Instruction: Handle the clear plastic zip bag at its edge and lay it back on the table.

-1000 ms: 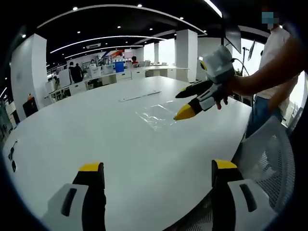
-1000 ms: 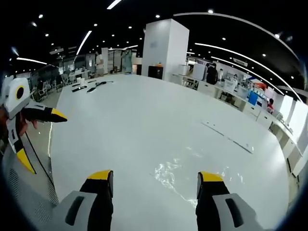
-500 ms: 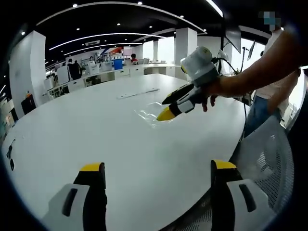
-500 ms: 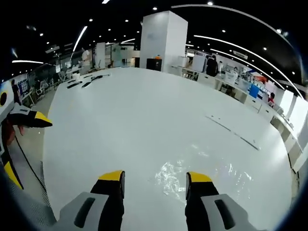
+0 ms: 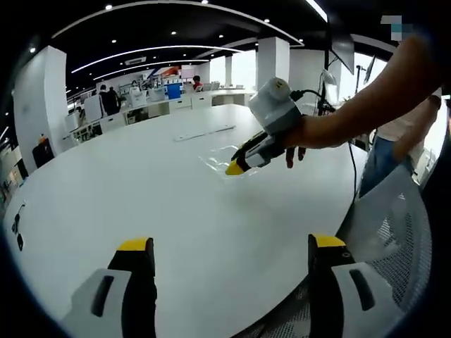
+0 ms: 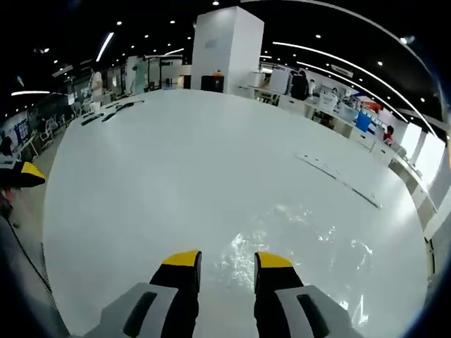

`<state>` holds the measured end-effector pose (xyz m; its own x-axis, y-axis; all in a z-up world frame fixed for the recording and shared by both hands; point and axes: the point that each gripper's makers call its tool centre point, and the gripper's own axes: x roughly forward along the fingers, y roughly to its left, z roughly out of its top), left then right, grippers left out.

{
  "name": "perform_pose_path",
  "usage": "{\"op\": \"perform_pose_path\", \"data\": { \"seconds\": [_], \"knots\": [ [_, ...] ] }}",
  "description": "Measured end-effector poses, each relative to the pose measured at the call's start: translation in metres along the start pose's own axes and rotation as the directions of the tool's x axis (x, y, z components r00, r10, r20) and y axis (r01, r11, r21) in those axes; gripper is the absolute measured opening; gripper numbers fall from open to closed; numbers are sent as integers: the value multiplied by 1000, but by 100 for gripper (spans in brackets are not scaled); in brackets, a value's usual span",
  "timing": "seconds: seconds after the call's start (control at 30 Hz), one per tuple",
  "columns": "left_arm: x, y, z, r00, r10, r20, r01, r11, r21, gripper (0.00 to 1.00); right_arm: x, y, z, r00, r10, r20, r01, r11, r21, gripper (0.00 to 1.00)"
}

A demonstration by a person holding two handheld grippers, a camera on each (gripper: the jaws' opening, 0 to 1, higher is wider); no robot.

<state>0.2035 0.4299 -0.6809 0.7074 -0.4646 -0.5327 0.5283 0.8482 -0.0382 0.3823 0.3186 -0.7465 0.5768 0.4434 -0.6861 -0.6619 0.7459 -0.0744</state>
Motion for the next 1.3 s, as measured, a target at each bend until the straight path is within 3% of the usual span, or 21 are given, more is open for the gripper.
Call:
{"op": "perform_pose_path", "data": {
  "seconds": [0.5, 0.67, 0.77, 0.9, 1.1, 1.3],
  "knots": [
    [5, -2, 6, 1000, -8, 7, 8, 1000, -29, 86, 27, 1, -9, 996, -34, -87, 36, 999, 15, 20],
    [5, -1, 4, 1000, -10, -2, 10, 1000, -29, 85, 33, 4, -13, 995, -20, -98, 28, 997, 75, 14],
    [6, -2, 1, 1000, -7, -24, 8, 1000, 16, 85, 31, 6, -13, 995, -24, -93, 30, 997, 69, 11],
    [8, -5, 1, 999, -19, -29, 20, 1000, 11, 84, 32, 7, -12, 994, -19, -105, 26, 997, 69, 6],
    [9, -6, 4, 999, -23, -26, 23, 1000, 10, 83, 21, 8, -22, 990, 7, -141, -11, 1000, -26, 3],
    [11, -6, 1, 999, -32, -27, 32, 999, -6, 83, 7, 12, -34, 984, 55, -169, -56, 998, -4, 1]
  ]
}}
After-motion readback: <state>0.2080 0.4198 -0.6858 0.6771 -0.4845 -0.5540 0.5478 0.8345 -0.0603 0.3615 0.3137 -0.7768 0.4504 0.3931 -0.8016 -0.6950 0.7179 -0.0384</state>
